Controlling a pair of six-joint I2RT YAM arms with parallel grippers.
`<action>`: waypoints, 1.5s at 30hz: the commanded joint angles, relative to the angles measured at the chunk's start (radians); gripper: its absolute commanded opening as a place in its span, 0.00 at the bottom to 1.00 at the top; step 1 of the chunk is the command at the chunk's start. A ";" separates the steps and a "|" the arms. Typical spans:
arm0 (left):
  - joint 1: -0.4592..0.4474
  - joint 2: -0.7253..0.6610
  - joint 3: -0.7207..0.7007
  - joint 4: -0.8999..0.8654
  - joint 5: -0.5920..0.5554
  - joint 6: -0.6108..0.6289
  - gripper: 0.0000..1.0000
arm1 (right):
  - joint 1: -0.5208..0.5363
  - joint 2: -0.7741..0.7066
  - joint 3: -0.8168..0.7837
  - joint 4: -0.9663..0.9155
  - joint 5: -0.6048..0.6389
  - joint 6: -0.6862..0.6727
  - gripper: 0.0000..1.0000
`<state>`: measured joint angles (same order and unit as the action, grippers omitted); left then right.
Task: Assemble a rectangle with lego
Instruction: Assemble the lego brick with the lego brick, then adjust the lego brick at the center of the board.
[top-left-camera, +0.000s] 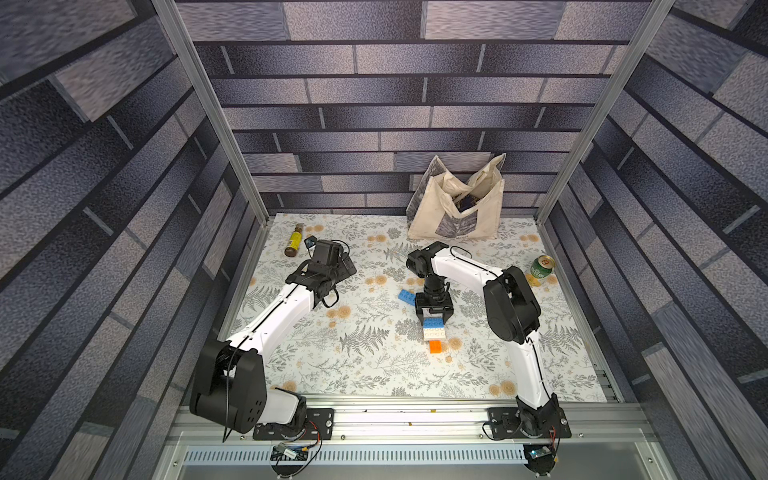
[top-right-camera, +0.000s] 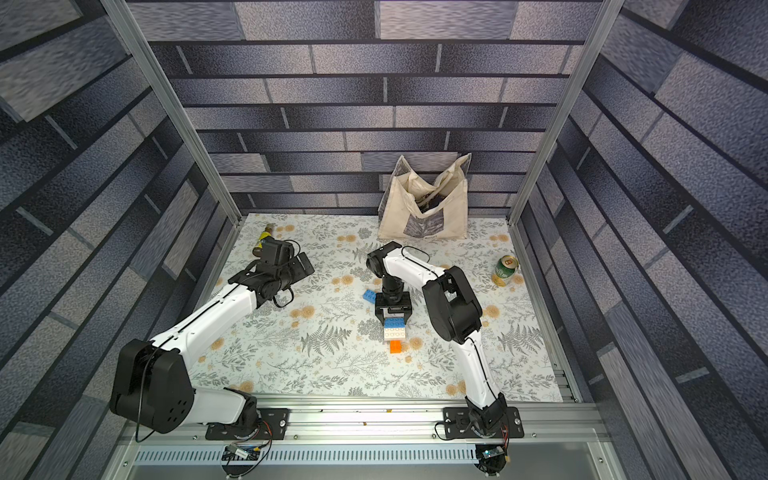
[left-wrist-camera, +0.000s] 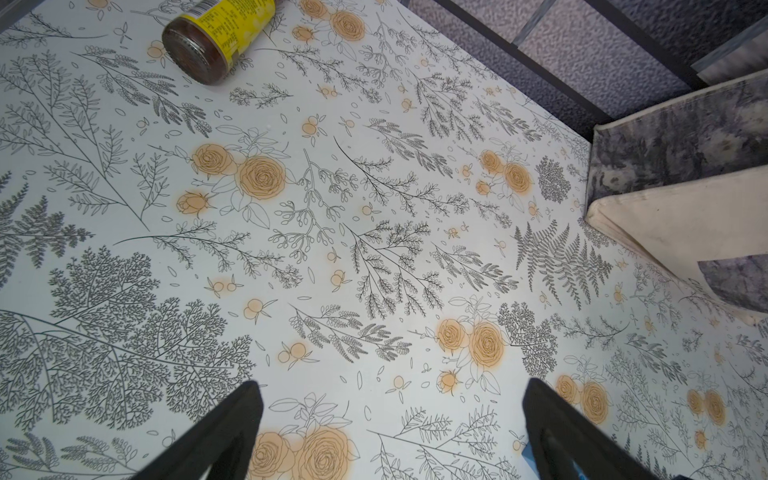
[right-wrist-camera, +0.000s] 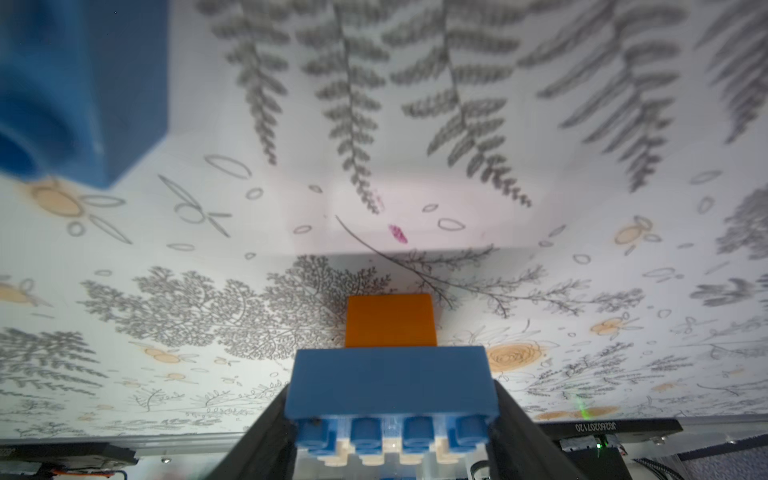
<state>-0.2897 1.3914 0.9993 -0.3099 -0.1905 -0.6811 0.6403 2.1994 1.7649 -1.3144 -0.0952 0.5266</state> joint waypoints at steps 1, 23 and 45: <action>0.006 0.006 0.028 -0.020 -0.006 0.015 1.00 | -0.011 0.072 -0.004 0.227 0.149 -0.003 0.17; 0.009 0.033 0.063 -0.027 -0.010 0.028 1.00 | -0.004 -0.080 0.045 0.202 0.154 -0.028 0.93; 0.021 -0.004 0.041 -0.035 -0.029 0.019 1.00 | 0.006 0.291 0.501 0.186 -0.057 -0.047 0.67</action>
<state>-0.2729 1.4185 1.0374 -0.3225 -0.1955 -0.6777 0.6384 2.5130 2.2860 -1.1172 -0.1036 0.4858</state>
